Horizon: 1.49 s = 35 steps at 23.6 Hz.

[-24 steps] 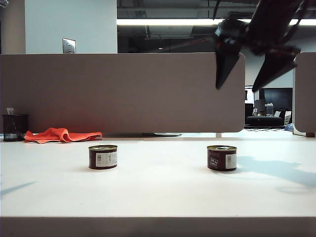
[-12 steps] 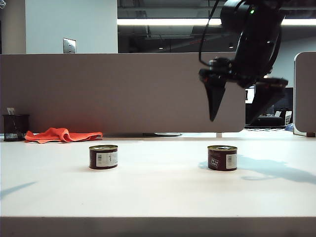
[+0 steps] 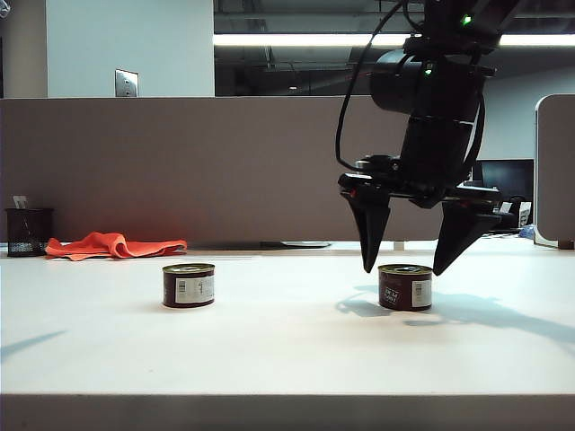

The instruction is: Stack a can of tomatoes on the right onto the can of tomatoes on the left.

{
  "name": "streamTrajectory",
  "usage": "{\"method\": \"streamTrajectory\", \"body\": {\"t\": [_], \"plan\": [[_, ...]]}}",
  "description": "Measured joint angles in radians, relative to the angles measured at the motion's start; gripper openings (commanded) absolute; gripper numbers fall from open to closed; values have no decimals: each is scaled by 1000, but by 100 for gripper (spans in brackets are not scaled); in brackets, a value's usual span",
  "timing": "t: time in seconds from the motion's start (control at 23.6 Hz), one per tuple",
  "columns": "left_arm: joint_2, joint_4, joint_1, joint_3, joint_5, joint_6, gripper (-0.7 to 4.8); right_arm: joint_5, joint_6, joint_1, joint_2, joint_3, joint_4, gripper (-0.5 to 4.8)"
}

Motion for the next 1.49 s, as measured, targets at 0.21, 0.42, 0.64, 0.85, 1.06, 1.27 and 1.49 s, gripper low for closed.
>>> {"method": "streamTrajectory", "body": {"t": [0.21, 0.42, 0.64, 0.85, 1.06, 1.27, 1.49], "plan": [[0, -5, 0, 0, 0, 0, 436, 14, 0, 5, 7, 0, -3, 445], [0, -6, 0, 0, 0, 0, 436, 24, 0, 6, 6, 0, -8, 366], [0, -6, 0, 0, 0, 0, 435, 23, 0, 6, 6, 0, -6, 304], [0, -6, 0, 0, 0, 0, 435, 23, 1, 6, 6, 0, -8, 278], [0, -6, 0, 0, 0, 0, 435, 23, 1, 6, 6, 6, -13, 274], [0, -6, 0, 0, -26, 0, 435, 23, 1, 11, 3, 86, -51, 274], [0, -8, 0, 0, -100, 8, 435, 18, -4, 55, -10, 216, -51, 274]]}}
